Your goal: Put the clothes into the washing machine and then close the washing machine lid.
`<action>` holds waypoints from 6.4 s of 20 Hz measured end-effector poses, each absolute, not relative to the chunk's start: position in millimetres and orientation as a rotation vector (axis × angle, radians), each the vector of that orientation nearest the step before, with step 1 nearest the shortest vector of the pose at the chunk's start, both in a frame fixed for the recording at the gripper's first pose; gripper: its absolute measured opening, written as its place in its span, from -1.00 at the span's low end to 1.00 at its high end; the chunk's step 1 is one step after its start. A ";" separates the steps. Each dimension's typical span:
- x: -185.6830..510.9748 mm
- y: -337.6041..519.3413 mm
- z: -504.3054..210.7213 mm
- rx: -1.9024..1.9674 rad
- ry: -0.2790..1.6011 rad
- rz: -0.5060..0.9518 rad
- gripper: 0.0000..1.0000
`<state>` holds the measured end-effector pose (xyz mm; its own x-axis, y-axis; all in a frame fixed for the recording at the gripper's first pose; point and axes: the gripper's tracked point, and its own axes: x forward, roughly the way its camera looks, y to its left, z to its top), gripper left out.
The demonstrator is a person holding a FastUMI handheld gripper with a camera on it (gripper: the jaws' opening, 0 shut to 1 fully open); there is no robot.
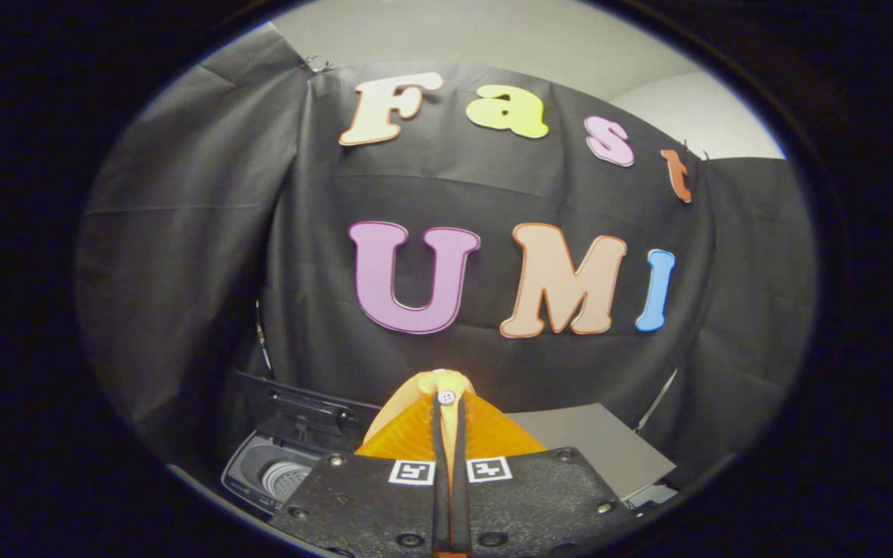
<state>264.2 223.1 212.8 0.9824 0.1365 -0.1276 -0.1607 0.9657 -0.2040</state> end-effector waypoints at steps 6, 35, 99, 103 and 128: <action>266.5 294.7 190.1 -0.127 0.130 0.241 -0.98; 295.0 395.4 -81.7 0.017 0.273 0.202 -0.97; 476.0 463.4 40.3 -0.148 0.166 0.242 0.94; 482.0 469.9 5.0 -0.117 0.224 0.236 0.94; 404.3 444.5 -5.6 -0.081 0.077 0.239 0.98</action>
